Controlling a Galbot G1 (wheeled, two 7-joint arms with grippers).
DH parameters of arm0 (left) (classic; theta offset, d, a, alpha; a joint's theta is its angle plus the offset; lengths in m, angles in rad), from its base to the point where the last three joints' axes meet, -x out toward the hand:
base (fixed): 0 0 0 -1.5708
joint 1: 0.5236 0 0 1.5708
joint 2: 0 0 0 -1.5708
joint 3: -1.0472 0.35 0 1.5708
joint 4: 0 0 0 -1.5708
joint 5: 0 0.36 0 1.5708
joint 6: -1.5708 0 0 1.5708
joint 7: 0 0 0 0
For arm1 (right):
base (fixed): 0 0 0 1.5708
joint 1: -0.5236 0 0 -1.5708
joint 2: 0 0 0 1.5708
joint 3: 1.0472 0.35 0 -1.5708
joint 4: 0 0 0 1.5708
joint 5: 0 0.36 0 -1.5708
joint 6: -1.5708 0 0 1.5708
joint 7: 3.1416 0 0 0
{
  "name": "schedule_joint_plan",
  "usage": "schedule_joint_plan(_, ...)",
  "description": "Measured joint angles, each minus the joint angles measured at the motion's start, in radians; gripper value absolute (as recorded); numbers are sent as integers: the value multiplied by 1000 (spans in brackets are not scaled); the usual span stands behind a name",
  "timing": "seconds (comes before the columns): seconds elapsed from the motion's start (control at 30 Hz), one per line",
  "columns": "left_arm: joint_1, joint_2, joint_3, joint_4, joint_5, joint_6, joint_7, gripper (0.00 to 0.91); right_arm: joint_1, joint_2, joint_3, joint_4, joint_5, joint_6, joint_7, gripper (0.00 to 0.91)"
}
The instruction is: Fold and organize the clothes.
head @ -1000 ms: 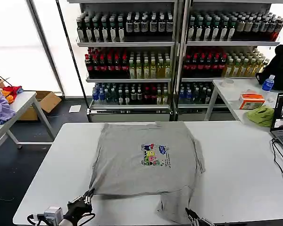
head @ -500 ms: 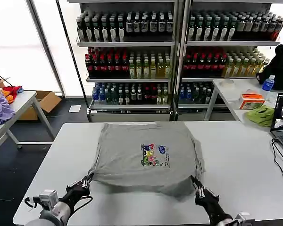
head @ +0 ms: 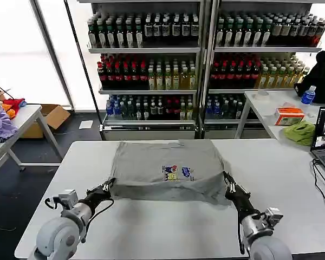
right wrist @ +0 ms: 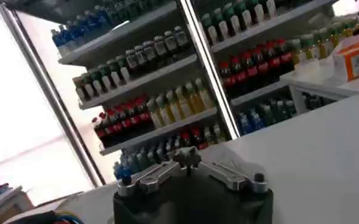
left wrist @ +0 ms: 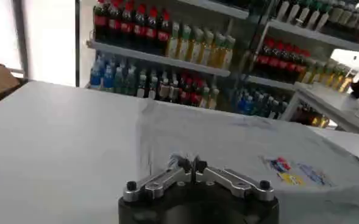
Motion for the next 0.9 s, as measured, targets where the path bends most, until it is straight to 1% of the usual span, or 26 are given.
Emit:
schedule_joint_plan(0.13,-56,-13,26,75,16,0,9,907,51,1,-19,-67,-30,-6,-14,907)
schedule_joint_plan(0.27,-86,-15,35,129,32,0,10,907,87,-9,-22,-97,-43,-21,-18,907)
schedule_joint_plan(0.43,-93,-7,23,155,45,0,7,907,105,-21,-16,-101,-52,-41,-17,907)
schedule_joint_plan(0.53,-82,0,2,153,56,0,1,907,98,-33,-7,-76,-59,-58,-7,907)
schedule_joint_plan(0.7,-30,16,-48,101,71,0,-2,907,49,-48,6,1,-82,-121,36,907)
schedule_joint_plan(0.9,65,11,-74,32,89,0,8,907,-45,-46,-4,87,-148,-212,99,907)
